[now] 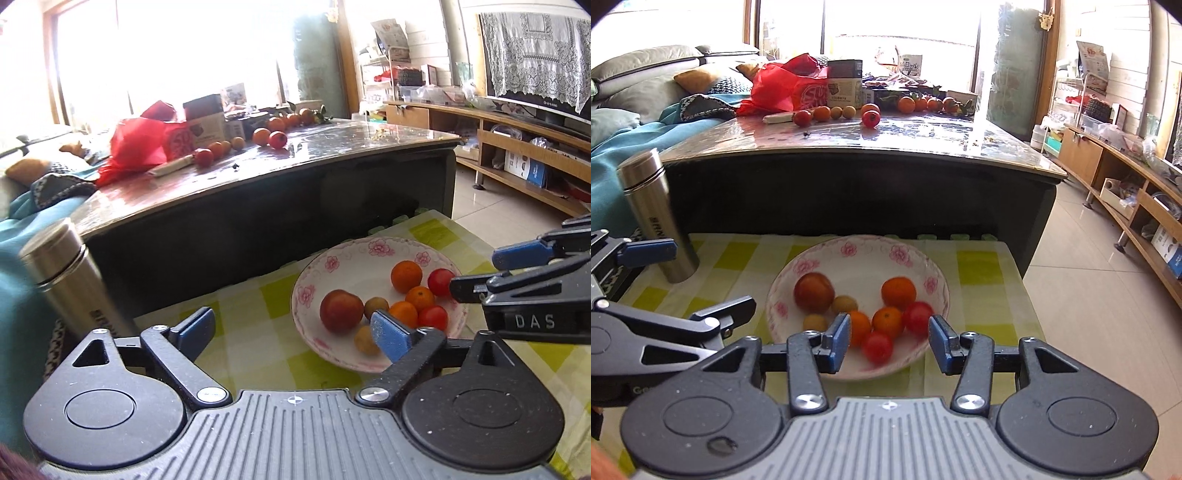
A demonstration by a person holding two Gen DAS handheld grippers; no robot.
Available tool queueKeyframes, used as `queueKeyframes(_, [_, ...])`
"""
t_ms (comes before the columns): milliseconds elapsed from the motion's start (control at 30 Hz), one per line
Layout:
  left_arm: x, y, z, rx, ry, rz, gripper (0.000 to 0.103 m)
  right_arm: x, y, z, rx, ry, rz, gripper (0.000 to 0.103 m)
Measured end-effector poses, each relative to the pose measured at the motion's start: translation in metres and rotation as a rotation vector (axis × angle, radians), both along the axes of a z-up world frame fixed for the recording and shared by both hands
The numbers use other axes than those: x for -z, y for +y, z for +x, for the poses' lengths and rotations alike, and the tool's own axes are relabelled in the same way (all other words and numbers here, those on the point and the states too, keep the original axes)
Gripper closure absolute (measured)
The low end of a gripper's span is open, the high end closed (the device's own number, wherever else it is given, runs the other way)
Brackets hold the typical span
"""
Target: Organize fruits
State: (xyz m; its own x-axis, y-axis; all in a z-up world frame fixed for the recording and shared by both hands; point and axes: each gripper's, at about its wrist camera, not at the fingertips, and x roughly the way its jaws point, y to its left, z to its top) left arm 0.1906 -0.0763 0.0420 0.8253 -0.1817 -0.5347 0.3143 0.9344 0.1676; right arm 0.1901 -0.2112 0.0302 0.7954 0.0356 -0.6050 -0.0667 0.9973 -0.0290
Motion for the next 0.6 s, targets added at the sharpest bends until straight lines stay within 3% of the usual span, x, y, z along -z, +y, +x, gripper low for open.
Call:
queueKeyframes(167, [-0.005, 0.004, -0.02, -0.027, -0.012, -0.013, 0.0, -0.005, 0.004, -0.026, 0.008, -0.006, -0.008, 0.049])
queueKeyframes(600, [-0.009, 0.008, -0.062, -0.063, -0.012, -0.009, 0.0, -0.01, 0.006, -0.075, 0.034, -0.001, -0.002, 0.045])
